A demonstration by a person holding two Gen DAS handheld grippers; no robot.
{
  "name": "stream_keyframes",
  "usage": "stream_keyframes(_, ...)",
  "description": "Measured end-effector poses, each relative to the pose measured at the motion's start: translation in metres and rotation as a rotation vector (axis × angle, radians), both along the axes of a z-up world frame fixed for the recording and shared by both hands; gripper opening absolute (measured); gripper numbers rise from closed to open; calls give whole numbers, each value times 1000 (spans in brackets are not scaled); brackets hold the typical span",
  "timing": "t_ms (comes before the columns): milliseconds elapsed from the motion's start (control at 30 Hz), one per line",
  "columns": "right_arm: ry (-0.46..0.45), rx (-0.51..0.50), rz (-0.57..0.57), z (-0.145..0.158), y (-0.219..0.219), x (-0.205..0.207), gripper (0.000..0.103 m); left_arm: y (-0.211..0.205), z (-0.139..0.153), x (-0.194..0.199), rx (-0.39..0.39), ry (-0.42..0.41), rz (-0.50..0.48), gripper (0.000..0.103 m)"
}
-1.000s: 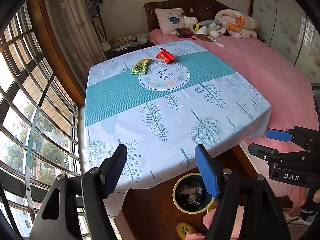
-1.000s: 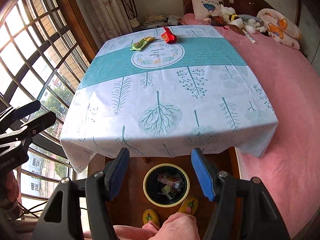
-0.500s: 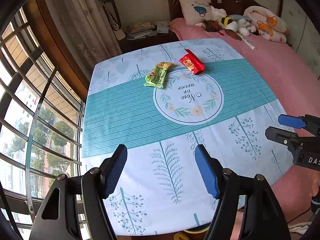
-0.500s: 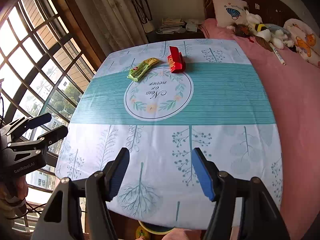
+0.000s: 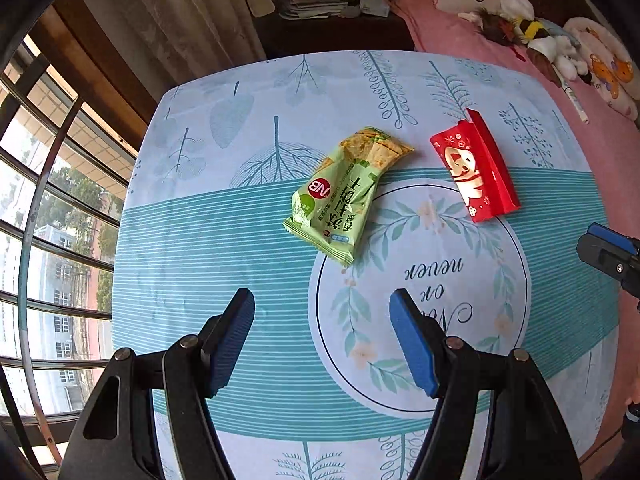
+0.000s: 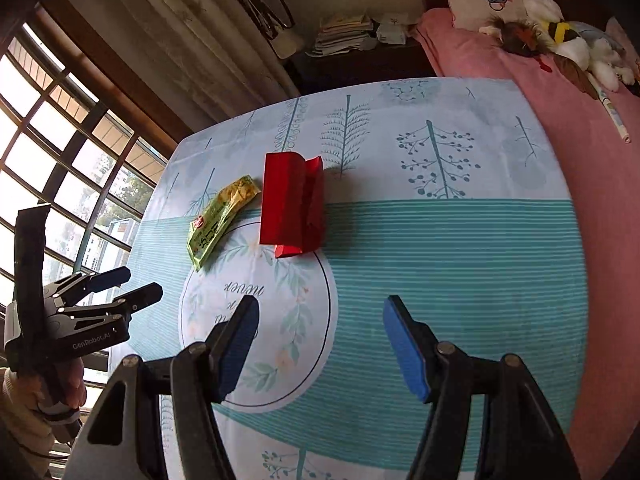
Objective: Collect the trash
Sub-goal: 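Grasp the green NB snack packet with the left tool while the right tool grasps the red box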
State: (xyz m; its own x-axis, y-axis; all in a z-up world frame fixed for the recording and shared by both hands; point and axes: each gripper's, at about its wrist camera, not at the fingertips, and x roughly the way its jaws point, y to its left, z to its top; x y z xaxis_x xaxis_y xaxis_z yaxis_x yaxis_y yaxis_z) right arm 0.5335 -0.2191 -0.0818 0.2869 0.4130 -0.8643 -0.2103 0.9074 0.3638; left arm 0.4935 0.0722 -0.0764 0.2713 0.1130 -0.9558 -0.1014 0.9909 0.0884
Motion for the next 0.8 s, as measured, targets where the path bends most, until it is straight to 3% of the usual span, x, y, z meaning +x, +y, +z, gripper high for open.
stream_keyframes(200,50,60,13,-22,24,60,65,6,-19,31,-34,41,31,68)
stream_keyframes(400,94,78,55,-46,51,88,62,8,-31,58,-37,62,23,68)
stream_keyframes(467,107,78,83,-52,57,90,38,10,-38,68,-37,73,23,68)
stream_keyframes(533,128,72,110,-60,62,89,28,12,-46,77,-50,90,26,68)
stream_keyframes(667,103,76,139,-63,60,85,21,16,-59,95,-87,120,32,68)
stream_keyframes(733,98,65,137,-64,57,84,10,17,-64,101,-101,131,31,68)
stream_keyframes(800,97,77,137,-65,52,83,8,17,-66,106,-109,129,27,69)
